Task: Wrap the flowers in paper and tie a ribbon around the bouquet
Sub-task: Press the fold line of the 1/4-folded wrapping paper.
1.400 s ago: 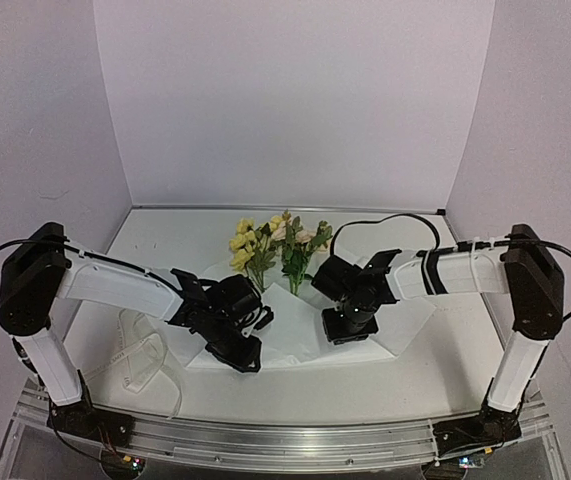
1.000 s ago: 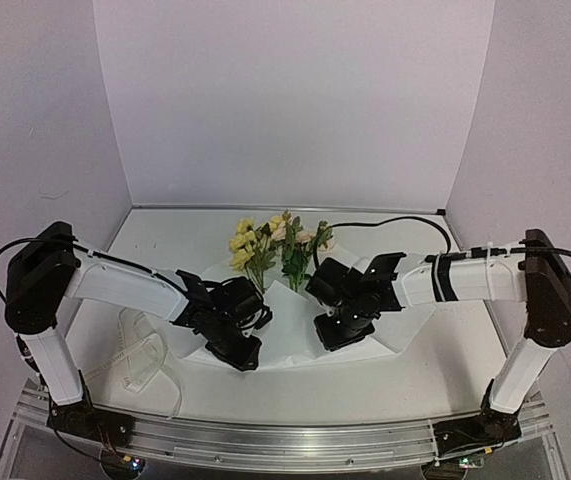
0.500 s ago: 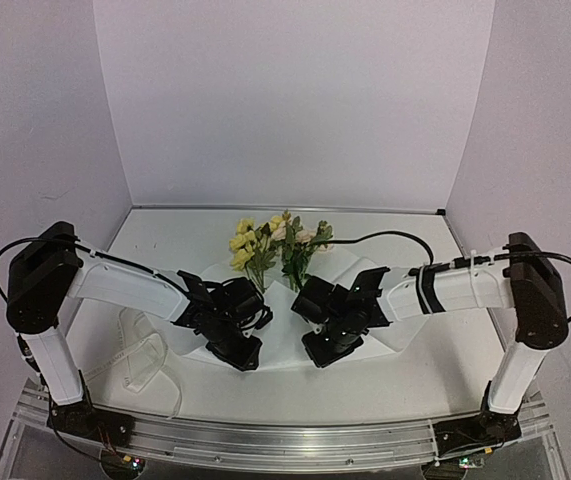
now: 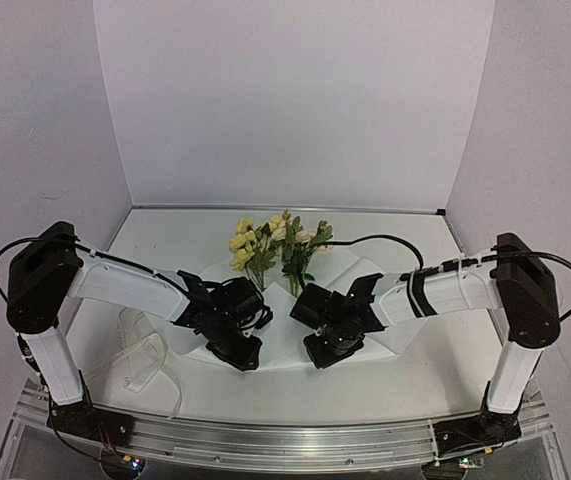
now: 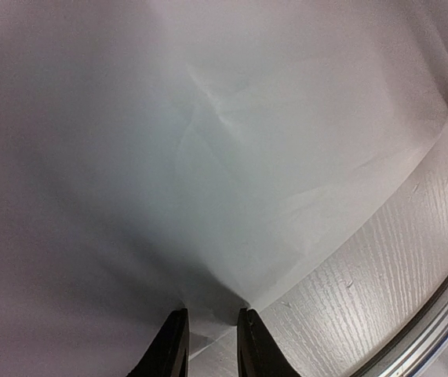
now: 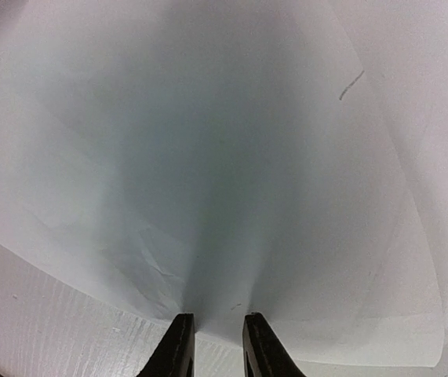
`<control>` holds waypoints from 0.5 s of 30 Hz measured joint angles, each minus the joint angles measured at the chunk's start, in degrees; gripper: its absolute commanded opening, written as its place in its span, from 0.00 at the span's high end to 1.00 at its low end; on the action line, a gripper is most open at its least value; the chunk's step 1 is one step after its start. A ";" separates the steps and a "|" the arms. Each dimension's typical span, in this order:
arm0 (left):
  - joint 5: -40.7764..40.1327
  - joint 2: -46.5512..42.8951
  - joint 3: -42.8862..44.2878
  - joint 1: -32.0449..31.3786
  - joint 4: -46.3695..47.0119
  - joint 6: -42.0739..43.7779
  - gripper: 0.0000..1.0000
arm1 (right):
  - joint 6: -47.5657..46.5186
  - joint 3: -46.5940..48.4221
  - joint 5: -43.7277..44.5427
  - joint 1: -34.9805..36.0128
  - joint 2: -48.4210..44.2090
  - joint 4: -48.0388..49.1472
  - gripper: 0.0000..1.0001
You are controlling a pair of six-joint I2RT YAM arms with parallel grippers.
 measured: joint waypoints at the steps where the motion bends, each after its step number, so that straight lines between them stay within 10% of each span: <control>1: 0.01 0.02 0.00 0.01 0.09 0.00 0.77 | 0.29 -0.24 0.15 0.00 0.01 0.03 0.78; 15: 0.48 -0.19 -0.74 0.39 1.41 -0.52 0.77 | 3.62 -3.91 1.75 0.00 0.04 0.78 0.78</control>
